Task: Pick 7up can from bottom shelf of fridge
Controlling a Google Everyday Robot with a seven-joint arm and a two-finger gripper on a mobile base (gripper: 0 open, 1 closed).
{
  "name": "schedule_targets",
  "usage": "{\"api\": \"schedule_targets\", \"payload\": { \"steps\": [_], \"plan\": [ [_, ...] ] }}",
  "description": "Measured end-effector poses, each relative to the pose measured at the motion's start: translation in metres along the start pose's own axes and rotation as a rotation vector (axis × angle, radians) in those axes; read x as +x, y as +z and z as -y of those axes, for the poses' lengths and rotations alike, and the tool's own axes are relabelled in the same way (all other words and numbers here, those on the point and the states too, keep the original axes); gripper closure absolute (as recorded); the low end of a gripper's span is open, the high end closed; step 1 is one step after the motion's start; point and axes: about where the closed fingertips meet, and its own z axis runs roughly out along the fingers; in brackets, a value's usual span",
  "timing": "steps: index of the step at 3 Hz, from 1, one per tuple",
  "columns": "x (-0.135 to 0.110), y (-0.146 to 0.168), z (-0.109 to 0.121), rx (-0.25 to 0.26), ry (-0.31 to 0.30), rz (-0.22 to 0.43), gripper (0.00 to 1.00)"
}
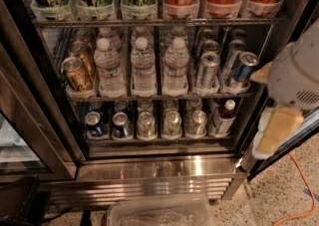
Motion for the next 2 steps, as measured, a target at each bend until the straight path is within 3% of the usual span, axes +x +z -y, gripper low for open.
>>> {"api": "schedule_targets", "payload": {
  "steps": [1, 2],
  "plan": [
    [0.0057, 0.0432, -0.0194, -0.004, -0.043, 0.040, 0.00],
    [0.0045, 0.0379, -0.0185, -0.005, -0.040, 0.036, 0.00]
  ]
}}
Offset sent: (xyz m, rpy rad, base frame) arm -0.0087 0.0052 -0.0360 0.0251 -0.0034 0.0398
